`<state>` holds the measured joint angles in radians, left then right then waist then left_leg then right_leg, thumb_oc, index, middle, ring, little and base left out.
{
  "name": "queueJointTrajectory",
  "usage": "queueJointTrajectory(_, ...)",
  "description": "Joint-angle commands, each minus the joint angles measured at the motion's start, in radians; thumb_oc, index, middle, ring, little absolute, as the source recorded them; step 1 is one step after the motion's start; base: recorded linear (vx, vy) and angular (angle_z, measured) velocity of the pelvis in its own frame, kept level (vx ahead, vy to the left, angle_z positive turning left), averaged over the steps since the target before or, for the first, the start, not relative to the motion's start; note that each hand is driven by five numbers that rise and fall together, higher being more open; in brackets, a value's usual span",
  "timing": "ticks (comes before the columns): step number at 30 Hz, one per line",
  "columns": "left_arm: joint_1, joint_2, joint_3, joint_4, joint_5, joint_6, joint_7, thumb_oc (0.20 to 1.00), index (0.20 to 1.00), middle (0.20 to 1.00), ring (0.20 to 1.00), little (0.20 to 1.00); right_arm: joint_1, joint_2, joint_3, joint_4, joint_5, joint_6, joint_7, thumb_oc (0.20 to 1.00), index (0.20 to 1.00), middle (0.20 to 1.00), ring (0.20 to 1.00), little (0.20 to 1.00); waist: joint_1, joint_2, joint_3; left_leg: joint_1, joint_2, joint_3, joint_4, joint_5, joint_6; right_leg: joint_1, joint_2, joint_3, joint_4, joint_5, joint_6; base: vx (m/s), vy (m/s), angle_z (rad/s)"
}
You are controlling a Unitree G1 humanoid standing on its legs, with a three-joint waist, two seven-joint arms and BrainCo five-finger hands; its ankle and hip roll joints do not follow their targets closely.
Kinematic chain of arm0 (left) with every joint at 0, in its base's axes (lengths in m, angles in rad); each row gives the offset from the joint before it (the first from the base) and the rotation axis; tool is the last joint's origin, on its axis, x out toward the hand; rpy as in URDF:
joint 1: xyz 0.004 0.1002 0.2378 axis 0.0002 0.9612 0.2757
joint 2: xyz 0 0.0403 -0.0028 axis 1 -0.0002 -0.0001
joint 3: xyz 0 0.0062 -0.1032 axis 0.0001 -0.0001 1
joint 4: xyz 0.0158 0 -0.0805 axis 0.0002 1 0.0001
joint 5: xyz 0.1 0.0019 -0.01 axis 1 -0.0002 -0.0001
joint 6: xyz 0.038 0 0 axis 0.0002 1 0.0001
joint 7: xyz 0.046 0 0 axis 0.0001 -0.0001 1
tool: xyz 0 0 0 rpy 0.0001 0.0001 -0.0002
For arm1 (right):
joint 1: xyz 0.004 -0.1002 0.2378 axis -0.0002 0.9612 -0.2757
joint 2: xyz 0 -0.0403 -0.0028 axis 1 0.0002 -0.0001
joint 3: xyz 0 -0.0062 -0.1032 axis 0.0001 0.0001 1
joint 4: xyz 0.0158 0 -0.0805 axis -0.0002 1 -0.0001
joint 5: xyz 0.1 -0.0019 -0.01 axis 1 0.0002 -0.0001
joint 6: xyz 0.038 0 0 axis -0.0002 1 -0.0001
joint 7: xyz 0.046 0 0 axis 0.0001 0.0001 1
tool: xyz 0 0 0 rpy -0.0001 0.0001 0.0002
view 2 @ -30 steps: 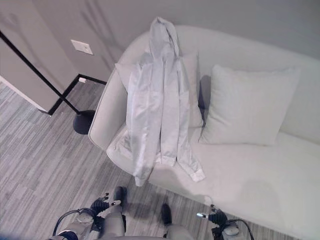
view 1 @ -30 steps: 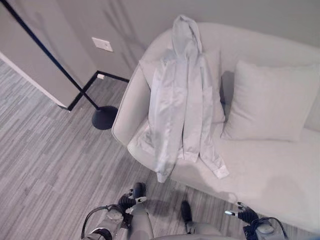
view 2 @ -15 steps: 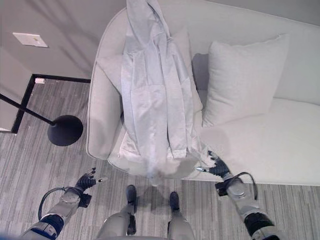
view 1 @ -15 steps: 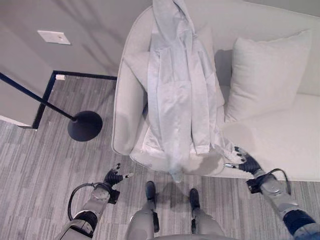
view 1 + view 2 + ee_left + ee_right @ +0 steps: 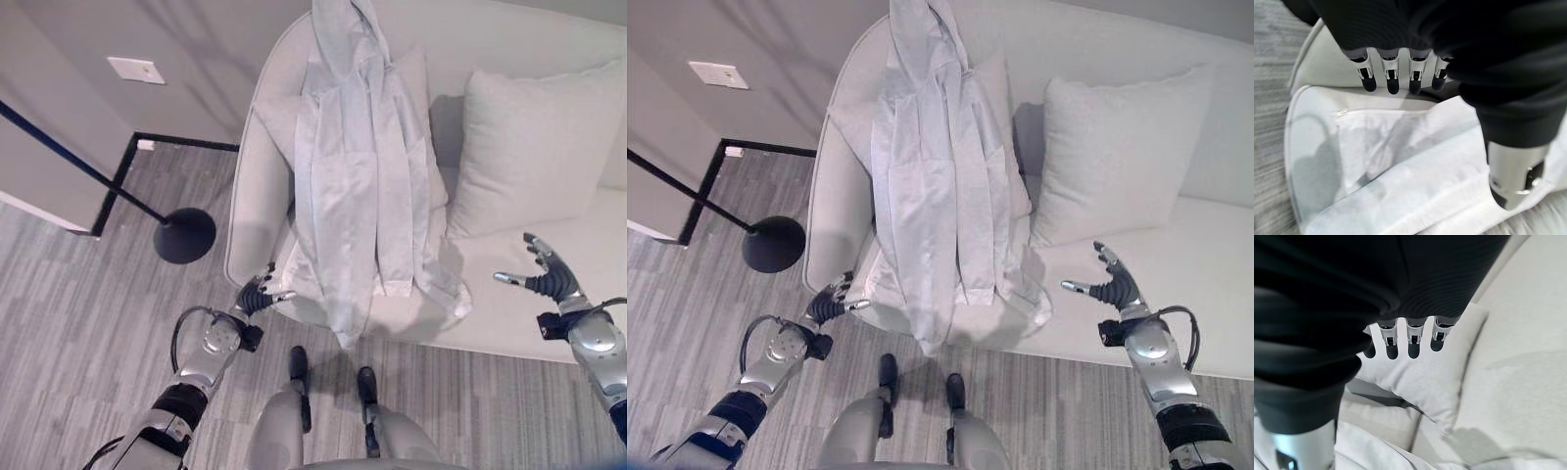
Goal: Hang the clothes on the sofa on the clothes rack.
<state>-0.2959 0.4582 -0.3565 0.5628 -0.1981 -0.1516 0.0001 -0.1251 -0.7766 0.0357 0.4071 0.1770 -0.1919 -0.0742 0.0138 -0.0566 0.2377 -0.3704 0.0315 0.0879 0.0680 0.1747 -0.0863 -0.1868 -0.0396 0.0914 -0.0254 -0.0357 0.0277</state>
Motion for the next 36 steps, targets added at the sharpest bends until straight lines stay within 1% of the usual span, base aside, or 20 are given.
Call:
queueJointTrajectory(1, -0.083, 0.024, -0.005, -0.019, -0.010, -0.037, 0.046, 1.000, 1.000, 1.000, 1.000, 1.000, -0.045, -0.045, -0.017, -0.011, 0.003, -0.040, -0.076, 1.000, 1.000, 1.000, 1.000, 1.000, 0.014, -0.035, -0.005, -0.072, -0.003, -0.028, -0.145, -0.016, 0.005, 0.030, 0.075, -0.013, -0.057, 0.035, 0.059, 0.18, 0.039, -0.01)
queueJointTrajectory(2, -0.085, 0.038, -0.002, -0.080, -0.006, -0.038, 0.044, 1.000, 1.000, 1.000, 1.000, 1.000, -0.056, -0.045, -0.005, -0.032, -0.014, -0.033, -0.069, 1.000, 1.000, 1.000, 1.000, 1.000, 0.010, -0.030, -0.010, -0.065, 0.009, -0.044, -0.155, -0.041, -0.004, 0.040, 0.076, -0.002, -0.055, 0.016, 0.063, 0.18, 0.076, 0.01)
queueJointTrajectory(3, -0.087, 0.047, 0.007, -0.124, -0.005, -0.035, 0.046, 1.000, 1.000, 1.000, 1.000, 1.000, -0.064, -0.049, -0.008, -0.061, -0.029, -0.025, -0.066, 1.000, 1.000, 1.000, 1.000, 1.000, 0.009, -0.012, -0.014, -0.064, 0.017, -0.043, -0.155, -0.006, -0.007, 0.042, 0.087, 0.008, -0.057, 0.012, 0.063, 0.13, 0.067, -0.06)
queueJointTrajectory(4, -0.084, 0.047, 0.009, -0.127, -0.005, -0.032, 0.045, 1.000, 1.000, 1.000, 1.000, 1.000, -0.063, -0.049, -0.008, -0.064, -0.030, -0.023, -0.066, 1.000, 1.000, 1.000, 1.000, 1.000, 0.010, -0.011, -0.013, -0.064, 0.018, -0.043, -0.155, -0.006, -0.008, 0.042, 0.088, 0.009, -0.056, 0.012, 0.063, 0.10, 0.126, -0.23)
queueJointTrajectory(5, -0.134, 0.050, 0.007, -0.129, 0.006, -0.043, 0.065, 1.000, 1.000, 1.000, 1.000, 1.000, -0.124, -0.040, 0.007, -0.068, -0.040, -0.031, -0.088, 1.000, 1.000, 1.000, 1.000, 1.000, 0.015, 0.000, -0.017, -0.074, 0.013, -0.032, -0.155, 0.011, -0.027, 0.029, 0.078, 0.020, -0.059, 0.019, 0.069, 0.05, 0.146, -0.32)
queueJointTrajectory(7, -0.218, 0.081, -0.006, -0.133, 0.019, -0.060, 0.096, 1.000, 1.000, 1.000, 1.000, 1.000, -0.235, -0.056, 0.047, -0.060, -0.028, -0.038, -0.111, 1.000, 1.000, 1.000, 1.000, 1.000, 0.018, 0.000, -0.011, -0.082, 0.007, -0.012, -0.155, 0.008, -0.029, -0.003, 0.059, 0.043, -0.059, 0.036, 0.078, 0.06, 0.159, -0.32)
queueJointTrajectory(10, -0.312, 0.120, -0.020, -0.150, 0.090, -0.062, 0.138, 1.000, 1.000, 1.000, 1.000, 1.000, -0.359, -0.083, 0.114, -0.055, -0.027, -0.036, -0.116, 1.000, 1.000, 1.000, 1.000, 1.000, 0.035, -0.010, 0.005, -0.077, 0.004, 0.007, -0.155, -0.003, -0.023, -0.022, 0.042, 0.068, -0.062, 0.056, 0.095, 0.07, 0.084, -0.48)
queueJointTrajectory(12, -0.380, 0.134, -0.035, -0.125, 0.127, -0.054, 0.169, 1.000, 1.000, 1.000, 1.000, 1.000, -0.444, -0.089, 0.157, -0.034, -0.024, -0.038, -0.126, 1.000, 1.000, 1.000, 1.000, 1.000, 0.045, -0.014, 0.011, -0.078, 0.001, 0.014, -0.155, -0.004, -0.020, -0.036, 0.034, 0.080, -0.062, 0.068, 0.106, 0.06, 0.074, -0.24)
queueJointTrajectory(13, -0.440, 0.146, -0.056, -0.099, 0.164, -0.048, 0.193, 1.000, 1.000, 1.000, 1.000, 1.000, -0.506, -0.101, 0.190, -0.011, -0.023, -0.038, -0.134, 1.000, 1.000, 1.000, 1.000, 1.000, 0.050, -0.018, 0.016, -0.077, -0.003, 0.016, -0.155, -0.011, -0.019, -0.042, 0.026, 0.081, -0.062, 0.068, 0.114, 0.04, 0.058, -0.12)
queueJointTrajectory(15, -0.523, 0.162, -0.084, -0.073, 0.214, -0.039, 0.228, 1.000, 1.000, 1.000, 1.000, 1.000, -0.599, -0.116, 0.236, 0.033, -0.015, -0.034, -0.152, 1.000, 1.000, 1.000, 1.000, 1.000, 0.057, -0.016, 0.017, -0.089, -0.004, 0.018, -0.155, -0.009, -0.019, -0.064, 0.022, 0.085, -0.062, 0.085, 0.123, 0.02, 0.041, -0.12)
queueJointTrajectory(17, -0.634, 0.177, -0.100, -0.059, 0.247, -0.030, 0.280, 1.000, 1.000, 1.000, 1.000, 1.000, -0.724, -0.133, 0.299, 0.082, -0.018, -0.024, -0.181, 1.000, 1.000, 1.000, 1.000, 1.000, 0.061, -0.009, 0.025, -0.102, -0.010, 0.016, -0.155, -0.010, -0.020, -0.086, 0.018, 0.081, -0.062, 0.092, 0.129, 0.05, 0.056, -0.05)
queueJointTrajectory(19, -0.674, 0.179, -0.108, -0.045, 0.246, -0.027, 0.298, 1.000, 1.000, 1.000, 1.000, 1.000, -0.774, -0.138, 0.328, 0.111, -0.010, -0.022, -0.188, 1.000, 1.000, 1.000, 1.000, 1.000, 0.060, -0.006, 0.030, -0.106, -0.012, 0.014, -0.155, -0.010, -0.020, -0.094, 0.018, 0.081, -0.062, 0.094, 0.129, 0.02, 0.029, -0.07)
queueJointTrajectory(23, -0.823, 0.181, -0.149, 0.007, 0.262, -0.007, 0.354, 1.000, 1.000, 1.000, 1.000, 1.000, -0.958, -0.150, 0.451, 0.212, 0.016, -0.007, -0.193, 1.000, 1.000, 1.000, 1.000, 1.000, 0.068, 0.000, 0.040, -0.122, -0.018, 0.013, -0.155, -0.006, -0.022, -0.114, 0.018, 0.076, -0.062, 0.102, 0.133, 0.00, 0.004, -0.01)
queueJointTrajectory(24, -0.829, 0.181, -0.149, 0.010, 0.262, -0.008, 0.355, 1.000, 1.000, 1.000, 1.000, 1.000, -0.968, -0.150, 0.457, 0.217, 0.018, -0.008, -0.193, 1.000, 1.000, 1.000, 1.000, 1.000, 0.067, 0.001, 0.043, -0.124, -0.018, 0.013, -0.155, -0.005, -0.022, -0.115, 0.018, 0.076, -0.062, 0.102, 0.133, 0.00, 0.000, 0.00)
queueJointTrajectory(25, -0.898, 0.188, -0.175, 0.044, 0.299, 0.009, 0.386, 1.000, 1.000, 1.000, 1.000, 1.000, -1.051, -0.144, 0.516, 0.252, 0.030, -0.001, -0.190, 1.000, 1.000, 1.000, 1.000, 1.000, 0.069, 0.004, 0.048, -0.131, -0.018, 0.013, -0.155, -0.003, -0.024, -0.124, 0.017, 0.075, -0.062, 0.106, 0.135, 0.00, 0.000, 0.00)
queueJointTrajectory(31, -1.066, 0.172, -0.241, 0.169, 0.305, 0.053, 0.445, 1.000, 1.000, 1.000, 1.000, 1.000, -1.275, -0.078, 0.685, 0.367, 0.060, 0.027, -0.186, 1.000, 1.000, 1.000, 1.000, 1.000, 0.075, 0.011, 0.060, -0.152, -0.020, 0.011, -0.155, 0.004, -0.028, -0.146, 0.020, 0.072, -0.062, 0.119, 0.137, 0.00, 0.000, 0.00)
queueJointTrajectory(32, -1.104, 0.165, -0.261, 0.200, 0.297, 0.058, 0.454, 1.000, 1.000, 1.000, 1.000, 1.000, -1.330, -0.047, 0.734, 0.412, 0.068, 0.038, -0.183, 1.000, 1.000, 1.000, 1.000, 1.000, 0.078, 0.014, 0.064, -0.159, -0.020, 0.012, -0.155, 0.007, -0.029, -0.153, 0.020, 0.071, -0.062, 0.122, 0.138, 0.00, 0.000, 0.00)
queueJointTrajectory(35, -1.126, 0.168, -0.276, 0.216, 0.298, 0.063, 0.456, 1.000, 1.000, 1.000, 1.000, 1.000, -1.357, -0.032, 0.756, 0.431, 0.073, 0.042, -0.180, 1.000, 1.000, 1.000, 1.000, 1.000, 0.079, 0.016, 0.066, -0.164, -0.020, 0.011, -0.155, 0.008, -0.029, -0.157, 0.022, 0.070, -0.062, 0.122, 0.138, 0.00, 0.000, 0.00)
queueJointTrajectory(36, -1.163, 0.161, -0.305, 0.252, 0.297, 0.073, 0.460, 1.000, 1.000, 1.000, 1.000, 1.000, -1.399, -0.005, 0.790, 0.467, 0.078, 0.055, -0.182, 1.000, 1.000, 1.000, 1.000, 1.000, 0.082, 0.018, 0.069, -0.173, -0.019, 0.012, -0.155, 0.012, -0.031, -0.164, 0.022, 0.067, -0.062, 0.126, 0.140, 0.00, 0.000, 0.00)
